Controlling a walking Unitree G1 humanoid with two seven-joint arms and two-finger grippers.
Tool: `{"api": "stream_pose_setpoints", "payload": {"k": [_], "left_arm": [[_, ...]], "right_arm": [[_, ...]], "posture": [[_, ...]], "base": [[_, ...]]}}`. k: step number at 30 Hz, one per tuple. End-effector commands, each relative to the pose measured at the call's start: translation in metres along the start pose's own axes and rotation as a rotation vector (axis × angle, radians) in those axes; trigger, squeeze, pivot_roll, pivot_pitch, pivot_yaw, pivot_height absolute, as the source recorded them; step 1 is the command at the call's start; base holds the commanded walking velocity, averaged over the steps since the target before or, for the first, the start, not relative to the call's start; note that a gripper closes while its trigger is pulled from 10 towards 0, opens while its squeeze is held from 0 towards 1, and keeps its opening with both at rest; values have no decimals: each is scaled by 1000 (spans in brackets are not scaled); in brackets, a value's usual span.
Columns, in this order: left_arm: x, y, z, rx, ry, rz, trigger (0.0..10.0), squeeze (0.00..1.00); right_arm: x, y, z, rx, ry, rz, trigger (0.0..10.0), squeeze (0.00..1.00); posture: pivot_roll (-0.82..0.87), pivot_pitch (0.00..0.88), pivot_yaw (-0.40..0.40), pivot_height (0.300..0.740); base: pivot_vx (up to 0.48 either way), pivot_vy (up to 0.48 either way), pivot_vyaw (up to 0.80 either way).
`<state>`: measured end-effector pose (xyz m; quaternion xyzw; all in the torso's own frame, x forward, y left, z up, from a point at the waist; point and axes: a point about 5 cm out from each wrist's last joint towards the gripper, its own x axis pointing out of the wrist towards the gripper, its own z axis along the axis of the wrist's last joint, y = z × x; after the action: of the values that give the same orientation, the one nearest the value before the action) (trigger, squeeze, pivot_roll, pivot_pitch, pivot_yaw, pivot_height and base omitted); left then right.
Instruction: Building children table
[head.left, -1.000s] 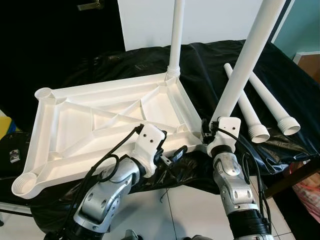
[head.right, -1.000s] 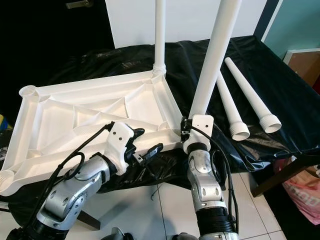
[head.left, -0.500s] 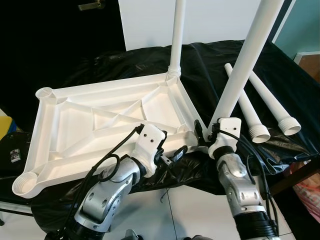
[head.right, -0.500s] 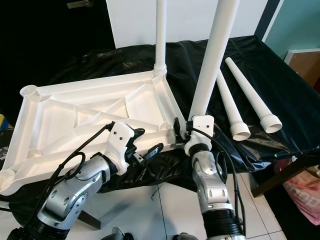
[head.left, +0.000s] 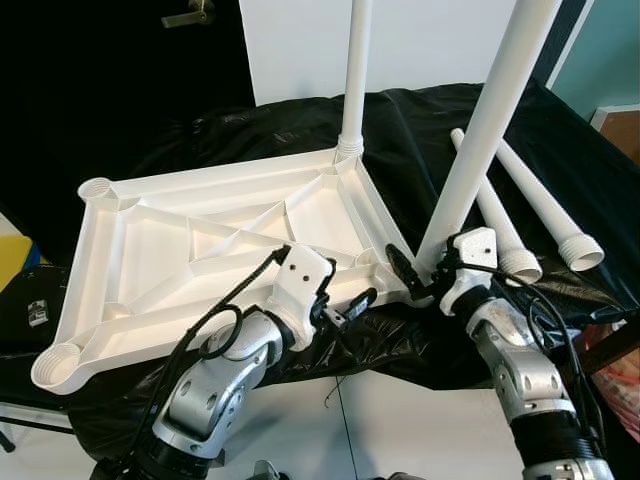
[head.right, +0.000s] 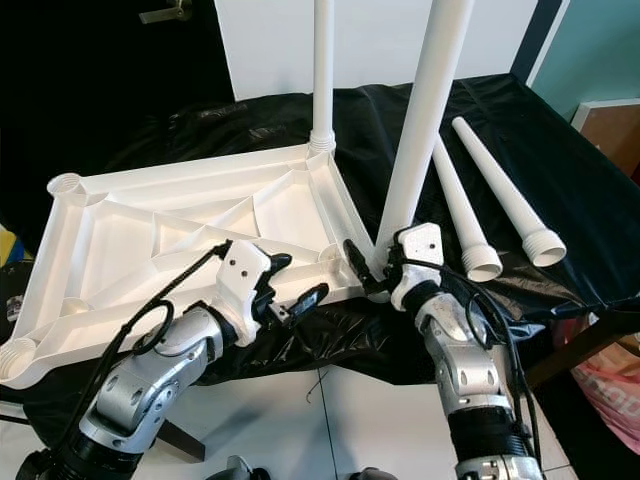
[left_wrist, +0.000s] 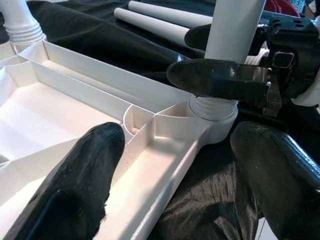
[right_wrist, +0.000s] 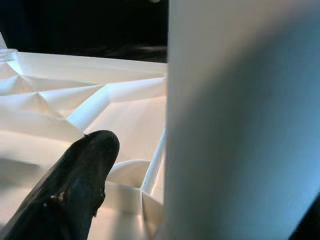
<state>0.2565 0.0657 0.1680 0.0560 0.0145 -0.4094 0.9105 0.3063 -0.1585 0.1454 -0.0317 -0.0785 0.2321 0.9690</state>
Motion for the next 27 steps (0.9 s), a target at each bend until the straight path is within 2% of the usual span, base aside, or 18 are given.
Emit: {"api": "stream_pose_setpoints", "payload": {"k": [1, 3, 4, 7, 8, 20, 21, 23, 24, 27], "left_arm": [[2, -3, -1, 14, 5, -69, 10000, 0], [3, -3, -1, 16, 4, -70, 10000, 0], [3, -3, 0, 17, 3, -71, 10000, 0], [3, -4, 0, 18, 3, -71, 10000, 0], [2, -4, 0, 19, 2, -70, 10000, 0], [-1, -2, 0, 20, 7, -55, 10000, 0], [-1, -2, 0, 20, 8, -55, 10000, 0], [-1, -2, 0, 20, 8, -55, 10000, 0], [-2, -2, -1, 19, 9, -55, 10000, 0], [-2, -2, -1, 16, 10, -54, 10000, 0]], "right_arm": [[6, -4, -2, -18, 16, 92, 10000, 0], [7, -6, -2, -23, 23, 116, 10000, 0], [9, -9, -4, -32, 38, 131, 7843, 0], [9, -10, -6, -36, 48, 137, 7843, 0], [9, -11, -8, -38, 60, 150, 0, 0], [4, -17, -23, -31, 114, 188, 0, 0], [4, -19, -25, -21, 116, 171, 8039, 0], [4, -19, -25, -19, 117, 161, 8039, 0], [3, -20, -26, -16, 118, 141, 10000, 0], [3, -21, -29, 0, 127, 91, 10000, 0]], "posture": [[-44, 39, 18, 740], [-43, 38, 17, 740], [-41, 39, 17, 740], [-41, 39, 17, 740], [-32, 38, 14, 740], [-23, 52, 15, 740], [-24, 55, 15, 740], [-24, 55, 15, 740], [-27, 63, 17, 740], [-28, 64, 16, 740]], "base": [[0, 0, 0], [0, 0, 0], [0, 0, 0], [0, 0, 0], [0, 0, 0], [0, 0, 0], [0, 0, 0], [0, 0, 0], [0, 0, 0], [0, 0, 0]]}}
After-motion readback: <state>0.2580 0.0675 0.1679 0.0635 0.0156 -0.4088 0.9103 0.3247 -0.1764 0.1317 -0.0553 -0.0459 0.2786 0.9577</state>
